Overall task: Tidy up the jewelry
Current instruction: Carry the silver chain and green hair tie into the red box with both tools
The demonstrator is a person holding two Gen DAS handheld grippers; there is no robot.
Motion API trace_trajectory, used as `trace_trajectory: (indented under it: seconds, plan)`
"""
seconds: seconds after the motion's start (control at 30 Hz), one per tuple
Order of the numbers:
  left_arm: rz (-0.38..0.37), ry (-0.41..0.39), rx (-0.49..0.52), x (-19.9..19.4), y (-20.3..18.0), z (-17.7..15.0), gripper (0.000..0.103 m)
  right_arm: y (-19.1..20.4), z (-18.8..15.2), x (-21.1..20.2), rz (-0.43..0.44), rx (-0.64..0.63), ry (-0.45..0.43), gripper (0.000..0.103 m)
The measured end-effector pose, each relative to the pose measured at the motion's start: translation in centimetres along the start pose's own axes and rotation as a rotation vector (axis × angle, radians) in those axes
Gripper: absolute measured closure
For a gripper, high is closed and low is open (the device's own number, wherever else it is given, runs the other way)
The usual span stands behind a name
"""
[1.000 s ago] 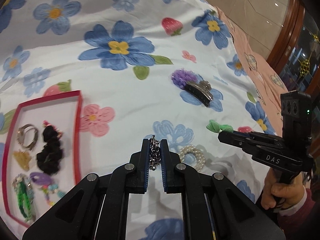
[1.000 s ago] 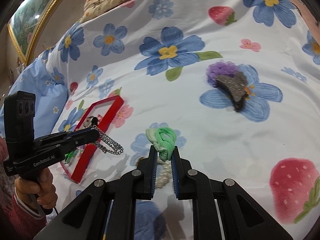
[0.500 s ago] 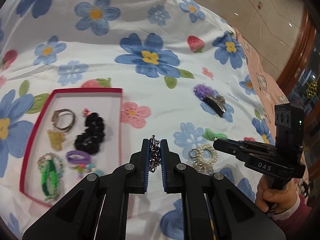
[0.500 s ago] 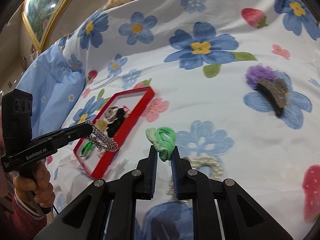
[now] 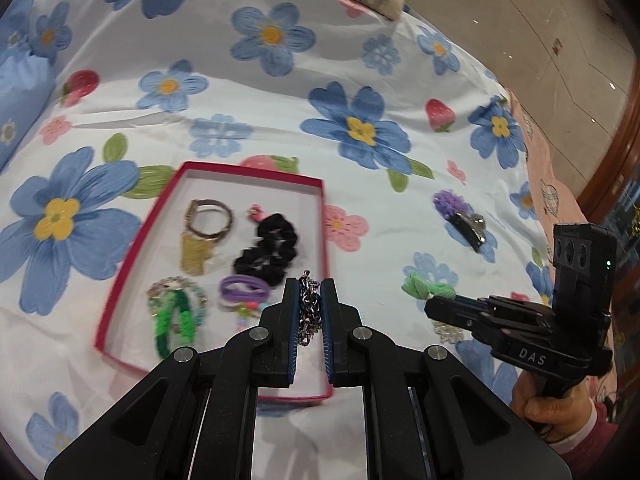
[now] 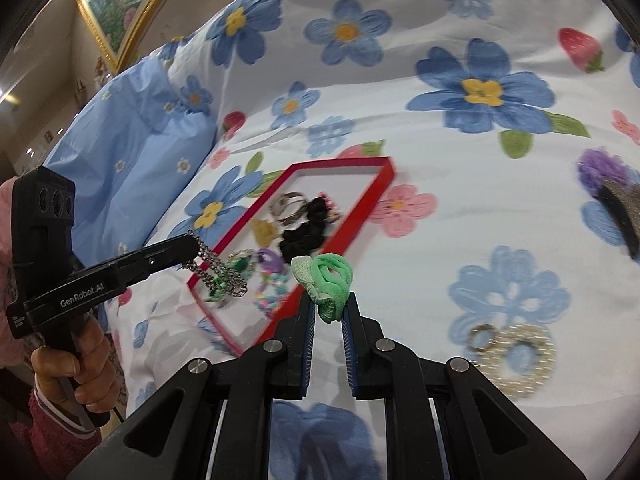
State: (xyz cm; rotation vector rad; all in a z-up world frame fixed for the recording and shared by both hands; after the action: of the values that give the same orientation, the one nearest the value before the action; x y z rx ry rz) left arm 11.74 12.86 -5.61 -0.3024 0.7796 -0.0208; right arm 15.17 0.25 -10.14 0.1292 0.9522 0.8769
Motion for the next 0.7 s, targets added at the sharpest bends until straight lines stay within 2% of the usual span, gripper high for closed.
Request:
trace_trajectory:
  seconds: [0.33,0.7]
  plan:
    - [0.038,0.007,-0.077,0.1,4.8,-0.7,0.094,4.9,-0.5,4.1,0.056,-0.075,0.074,0.09]
    - [0.048,0.027,-0.132,1.0,8.0,-1.8,0.094,6.6,-0.7,7.2,0.067,-0.115,0.128,0.09]
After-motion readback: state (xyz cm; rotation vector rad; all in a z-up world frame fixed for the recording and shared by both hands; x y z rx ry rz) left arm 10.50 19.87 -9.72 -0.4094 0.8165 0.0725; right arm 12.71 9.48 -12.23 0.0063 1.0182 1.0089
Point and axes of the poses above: each gripper's, at about its wrist camera, not at the fingertips, and x roughly the way its jaws point, y to its left, z to its top, the point moved 10 cm from there along x, roughly the way its jaws point, and after that the axes turned 2 degrees about z, right-handed, at the moved point
